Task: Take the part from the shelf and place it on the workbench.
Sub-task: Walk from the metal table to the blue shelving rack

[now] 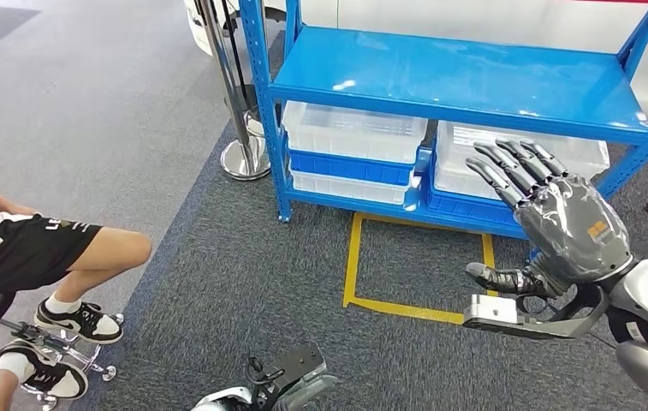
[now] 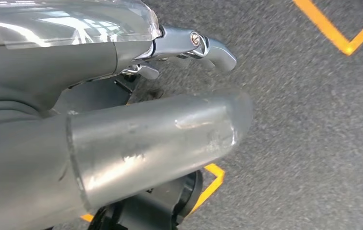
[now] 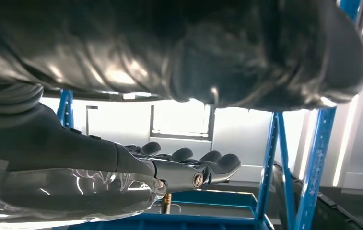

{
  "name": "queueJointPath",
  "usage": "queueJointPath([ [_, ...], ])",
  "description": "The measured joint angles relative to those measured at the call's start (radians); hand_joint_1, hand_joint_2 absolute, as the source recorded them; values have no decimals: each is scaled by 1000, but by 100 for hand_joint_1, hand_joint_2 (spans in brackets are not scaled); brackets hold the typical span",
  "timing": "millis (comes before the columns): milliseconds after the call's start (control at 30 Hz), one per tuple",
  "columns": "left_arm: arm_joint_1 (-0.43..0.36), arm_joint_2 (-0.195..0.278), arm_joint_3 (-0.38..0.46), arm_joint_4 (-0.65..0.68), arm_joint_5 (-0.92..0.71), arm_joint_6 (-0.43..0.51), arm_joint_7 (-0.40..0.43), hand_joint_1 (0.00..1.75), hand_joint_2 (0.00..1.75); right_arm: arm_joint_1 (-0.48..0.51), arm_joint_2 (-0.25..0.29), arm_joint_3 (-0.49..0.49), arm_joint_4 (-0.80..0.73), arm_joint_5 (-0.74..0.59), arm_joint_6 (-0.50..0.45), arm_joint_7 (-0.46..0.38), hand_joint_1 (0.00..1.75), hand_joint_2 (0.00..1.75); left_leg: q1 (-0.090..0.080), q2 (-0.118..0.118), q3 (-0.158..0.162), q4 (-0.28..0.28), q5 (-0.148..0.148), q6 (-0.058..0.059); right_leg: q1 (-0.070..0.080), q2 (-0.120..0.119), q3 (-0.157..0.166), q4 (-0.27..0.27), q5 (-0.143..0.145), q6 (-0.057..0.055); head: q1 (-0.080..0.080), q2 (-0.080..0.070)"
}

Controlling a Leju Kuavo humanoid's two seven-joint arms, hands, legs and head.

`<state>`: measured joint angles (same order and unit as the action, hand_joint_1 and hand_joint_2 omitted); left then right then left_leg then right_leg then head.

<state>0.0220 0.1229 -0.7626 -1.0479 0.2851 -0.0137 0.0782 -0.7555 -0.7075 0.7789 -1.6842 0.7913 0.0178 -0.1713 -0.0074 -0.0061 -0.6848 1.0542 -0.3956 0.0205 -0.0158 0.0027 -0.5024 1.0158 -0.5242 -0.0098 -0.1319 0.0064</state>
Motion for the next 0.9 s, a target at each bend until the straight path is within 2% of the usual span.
queueJointPath([
  [33,0,1,0,0,-1,-1,-2,0,0,-1,1,1,1,0,1,-1,0,0,-3,0,8,-32,25,6,0,1,7,-3,-8,6,0,0],
  [100,-2,1,0,0,-5,-2,-5,0,0,-6,1,2,2,-2,1,-3,0,0,-5,0,22,-50,20,16,1,3,20,-2,-9,20,0,0],
  [167,-5,1,1,0,-10,-3,-8,0,0,-12,1,2,3,-5,1,-4,0,0,-2,-1,51,-64,15,28,0,1,13,37,-4,28,0,0],
  [200,-7,1,1,0,-13,-3,-8,0,0,-15,0,2,4,-5,1,-5,0,0,0,-1,67,-69,10,32,-1,1,-9,80,-8,30,0,0],
  [233,-9,1,1,0,-14,-3,-9,0,0,-17,0,2,4,-6,1,-6,0,0,1,-1,79,-72,2,35,-2,1,-46,136,-18,34,0,0],
  [300,-11,0,1,0,-17,-4,-10,0,0,-18,0,4,7,-6,2,-6,0,0,1,-3,98,-72,-18,38,-3,1,-134,238,-68,41,0,0],
  [333,-11,-1,1,0,-19,-4,-11,0,0,-18,0,4,8,-7,2,-6,0,0,1,-4,110,-71,-30,38,-3,1,-168,258,-92,44,0,0],
  [367,-11,-1,2,0,-21,-5,-12,0,0,-18,0,5,10,-7,2,-7,0,0,1,-5,124,-69,-43,37,-4,0,-188,251,-100,46,0,0],
  [400,-11,-1,2,0,-24,-6,-13,0,0,-19,0,5,12,-8,3,-7,0,0,1,-6,141,-68,-57,36,-6,0,-194,216,-84,46,0,0],
  [433,-11,-1,1,0,-27,-7,-14,0,0,-19,0,6,13,-9,4,-7,0,0,1,-7,158,-66,-73,33,-7,-1,-189,159,-36,45,0,0],
  [467,-11,-1,1,0,-30,-9,-15,0,0,-19,0,6,15,-10,5,-7,0,0,0,-7,174,-62,-88,30,-6,-3,-183,100,32,42,0,0],
  [500,-11,-1,1,1,-32,-10,-16,0,0,-19,0,8,17,-10,7,-7,0,0,0,-8,184,-59,-102,25,-4,-5,-177,54,85,37,2,0],
  [533,-12,-1,2,1,-33,-12,-17,0,0,-19,0,9,19,-11,8,-8,0,0,-1,-9,191,-58,-114,18,0,-5,-173,27,125,30,3,0],
  [567,-12,-1,2,2,-33,-13,-18,0,0,-20,-1,10,21,-12,9,-8,0,0,-2,-9,194,-55,-121,11,3,-4,-172,19,139,22,4,0],
  [600,-13,-1,2,2,-34,-14,-19,0,0,-23,-1,11,21,-13,10,-8,0,0,-2,-10,195,-52,-123,5,4,-2,-166,19,130,14,6,0],
  [667,-16,-1,2,2,-34,-15,-21,0,0,-28,-2,10,21,-13,9,-8,0,0,-1,-8,178,-5,-114,-5,0,0,-147,13,119,-1,5,0],
  [700,-18,-1,2,2,-34,-15,-22,0,0,-30,-1,10,21,-13,9,-8,0,0,1,-6,151,43,-110,-11,-1,0,-134,9,111,-7,5,0],
  [733,-20,-1,3,2,-35,-15,-22,0,0,-31,-1,10,21,-13,9,-8,0,0,3,-4,112,105,-116,-17,-2,0,-120,5,102,-11,4,0],
  [800,-21,-1,3,3,-37,-15,-22,0,0,-31,0,11,23,-13,9,-8,0,0,7,-2,23,218,-164,-25,-2,0,-94,3,79,-14,4,0],
  [833,-21,-1,3,3,-38,-15,-22,0,0,-31,1,11,24,-14,10,-8,0,0,8,-2,-12,246,-191,-27,-2,0,-79,2,66,-14,4,0],
  [867,-21,-1,3,4,-40,-15,-22,0,0,-31,1,11,27,-14,10,-8,0,0,9,-1,-33,246,-205,-27,-2,0,-63,2,53,-13,4,0],
  [900,-21,-1,3,4,-41,-15,-22,0,0,-31,1,11,29,-14,10,-8,0,0,10,-1,-40,216,-193,-25,-1,0,-44,2,39,-12,4,0],
])
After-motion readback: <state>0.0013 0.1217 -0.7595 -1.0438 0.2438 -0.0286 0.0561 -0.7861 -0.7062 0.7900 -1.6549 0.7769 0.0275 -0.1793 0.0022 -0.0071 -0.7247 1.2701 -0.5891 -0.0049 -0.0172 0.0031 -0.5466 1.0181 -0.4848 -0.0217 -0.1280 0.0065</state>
